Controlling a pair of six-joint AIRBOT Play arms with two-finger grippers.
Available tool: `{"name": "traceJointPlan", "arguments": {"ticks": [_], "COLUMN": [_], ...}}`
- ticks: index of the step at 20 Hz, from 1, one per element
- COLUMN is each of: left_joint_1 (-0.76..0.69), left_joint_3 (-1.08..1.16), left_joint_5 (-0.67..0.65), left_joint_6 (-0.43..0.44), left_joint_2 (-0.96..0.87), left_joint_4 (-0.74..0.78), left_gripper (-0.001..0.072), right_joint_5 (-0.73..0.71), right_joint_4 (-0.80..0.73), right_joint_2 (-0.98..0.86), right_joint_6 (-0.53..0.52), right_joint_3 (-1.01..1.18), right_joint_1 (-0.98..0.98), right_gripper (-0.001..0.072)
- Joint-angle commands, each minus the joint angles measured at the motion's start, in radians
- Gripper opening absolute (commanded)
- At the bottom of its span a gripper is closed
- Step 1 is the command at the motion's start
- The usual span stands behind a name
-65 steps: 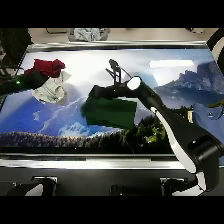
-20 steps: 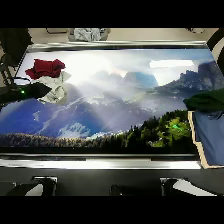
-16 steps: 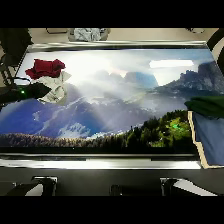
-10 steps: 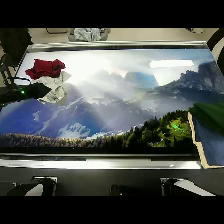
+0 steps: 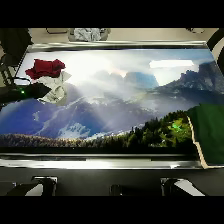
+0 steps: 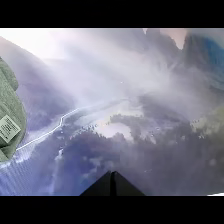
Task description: Fold the shirts.
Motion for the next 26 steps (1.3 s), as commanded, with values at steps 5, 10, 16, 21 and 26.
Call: {"name": "traceJointPlan", "arguments": {"ticks": [5, 10, 16, 21, 26], "left_joint_1": [-0.033, -0.152, -0.217, -0.232, -0.232], "left_joint_3": [0.301, 0.436, 0.080, -0.097, -0.097], "left_joint_5": [-0.001, -0.194, -0.407, -0.189, -0.188], "left_joint_6": [-0.106, -0.356, -0.357, -0.380, -0.378], "left_joint_2": [-0.041, -0.197, -0.199, -0.048, -0.048], "left_joint_4": [0.263, 0.734, 0.645, 0.646, 0.645], "left_gripper": [0.0023, 0.0083, 0.0694, 0.0685, 0.0685], "right_joint_5": [-0.327, -0.380, 0.001, -0.010, -0.006], "right_joint_4": [0.013, -0.016, 0.016, -0.018, -0.019], "right_joint_2": [0.019, -0.004, -0.209, -0.201, -0.200], "right_joint_6": [-0.176, -0.019, 0.012, 0.013, 0.013], "right_joint_3": [0.472, 0.518, 0.396, 0.334, 0.334], "right_joint_1": [0.220, 0.866, 1.223, 1.236, 1.236], "right_gripper": [0.0692, 0.0692, 0.0591, 0.0605, 0.0605]}}
